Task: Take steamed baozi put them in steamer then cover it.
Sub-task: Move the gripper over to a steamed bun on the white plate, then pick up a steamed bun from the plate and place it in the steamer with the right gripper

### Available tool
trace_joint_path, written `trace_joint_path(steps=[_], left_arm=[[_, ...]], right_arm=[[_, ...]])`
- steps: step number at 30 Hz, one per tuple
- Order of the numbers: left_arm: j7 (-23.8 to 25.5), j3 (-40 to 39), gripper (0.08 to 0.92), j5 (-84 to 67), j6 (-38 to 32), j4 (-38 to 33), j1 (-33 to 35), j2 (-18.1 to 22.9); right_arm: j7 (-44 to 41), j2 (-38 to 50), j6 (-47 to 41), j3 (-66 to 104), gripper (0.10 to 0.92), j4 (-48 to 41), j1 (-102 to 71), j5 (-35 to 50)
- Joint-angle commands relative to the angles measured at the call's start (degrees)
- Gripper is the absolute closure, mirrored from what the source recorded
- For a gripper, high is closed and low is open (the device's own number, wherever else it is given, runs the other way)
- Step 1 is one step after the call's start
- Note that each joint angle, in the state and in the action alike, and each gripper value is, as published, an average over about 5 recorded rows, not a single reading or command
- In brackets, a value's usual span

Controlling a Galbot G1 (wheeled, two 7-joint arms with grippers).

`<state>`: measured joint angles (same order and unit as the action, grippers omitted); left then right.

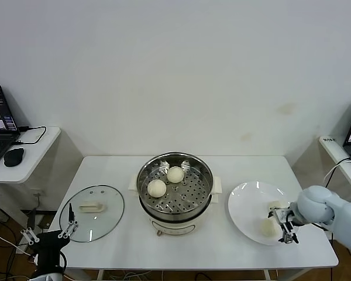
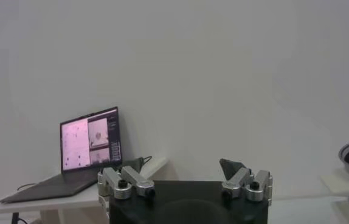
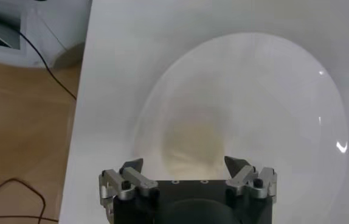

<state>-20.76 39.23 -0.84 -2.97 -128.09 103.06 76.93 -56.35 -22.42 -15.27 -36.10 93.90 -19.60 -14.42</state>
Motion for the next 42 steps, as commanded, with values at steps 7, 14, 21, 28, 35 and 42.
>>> trace_joint_path(steps=[7, 14, 21, 28, 35, 42], left_arm=[[0.0, 0.0, 0.177, 0.0, 0.0, -0.1, 0.1, 0.0], [0.0, 0.0, 0.177, 0.0, 0.0, -0.4, 0.1, 0.0], [-0.2, 0.0, 0.177, 0.0, 0.0, -0.8, 0.2, 0.0], [-0.4, 0.4, 0.177, -0.2, -0.2, -1.4, 0.5, -0.4], [-0.3, 0.0, 0.177, -0.3, -0.2, -1.8, 0.5, -0.7], [-0.2, -0.2, 0.177, -0.3, -0.1, -2.1, 0.4, -0.7]], right_arm=[[0.9, -2.8, -0.6, 0.8, 0.286, -3.4, -1.3, -1.1], [-0.1, -3.3, -0.9, 0.6, 0.360, -3.7, -0.7, -0.2], [-1.5, -2.6, -1.0, -0.1, 0.437, -2.9, 3.4, 2.3], [-3.4, -0.8, -1.3, -2.7, 0.455, -1.9, 16.4, 8.6], [-4.8, -2.0, -1.6, -11.6, 0.452, -2.8, 37.2, 16.6], [-4.6, -11.6, -1.8, -21.8, 0.449, -3.4, 56.3, 23.5]])
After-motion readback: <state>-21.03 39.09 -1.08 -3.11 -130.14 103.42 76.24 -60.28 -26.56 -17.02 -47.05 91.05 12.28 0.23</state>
